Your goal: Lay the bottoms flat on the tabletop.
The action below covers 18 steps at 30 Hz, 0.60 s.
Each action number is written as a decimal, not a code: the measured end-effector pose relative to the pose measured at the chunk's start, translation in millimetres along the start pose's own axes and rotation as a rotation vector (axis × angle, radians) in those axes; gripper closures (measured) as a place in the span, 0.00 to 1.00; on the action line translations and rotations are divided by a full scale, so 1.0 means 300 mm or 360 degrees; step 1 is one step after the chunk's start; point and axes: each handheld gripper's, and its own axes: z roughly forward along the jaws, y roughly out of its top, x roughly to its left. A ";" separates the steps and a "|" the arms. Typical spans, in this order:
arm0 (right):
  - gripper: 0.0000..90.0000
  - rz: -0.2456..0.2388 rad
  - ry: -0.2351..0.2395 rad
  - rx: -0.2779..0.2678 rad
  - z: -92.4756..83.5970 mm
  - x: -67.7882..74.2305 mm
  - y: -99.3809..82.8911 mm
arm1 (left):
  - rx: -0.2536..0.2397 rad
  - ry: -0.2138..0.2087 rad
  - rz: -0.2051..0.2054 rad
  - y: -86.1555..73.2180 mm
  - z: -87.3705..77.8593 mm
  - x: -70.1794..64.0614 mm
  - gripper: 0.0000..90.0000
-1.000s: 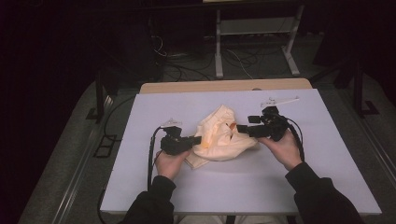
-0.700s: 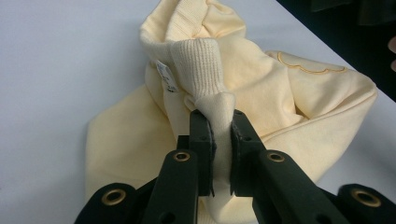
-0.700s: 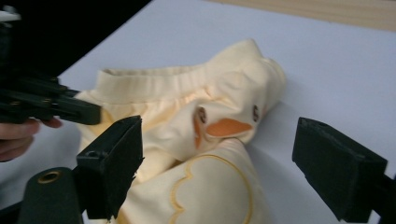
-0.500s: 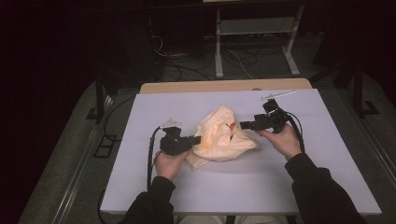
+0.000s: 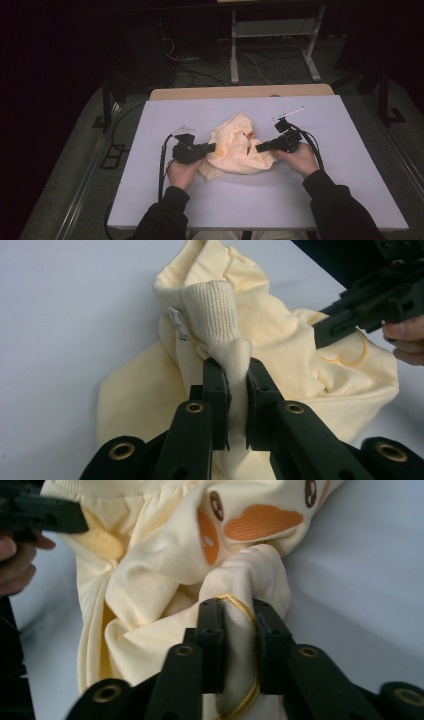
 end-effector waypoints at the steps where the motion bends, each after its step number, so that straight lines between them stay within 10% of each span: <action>1: 0.86 -0.0022 -0.0019 -0.0002 -0.008 0.004 -0.002 | 0.0000 0.0000 0.0000 0.000 0.000 0.000 0.90; 18: 0.88 0.0101 -0.0113 -0.0335 -0.351 -0.083 -0.120 | -0.0116 -0.0128 0.0204 0.266 0.125 -0.186 0.91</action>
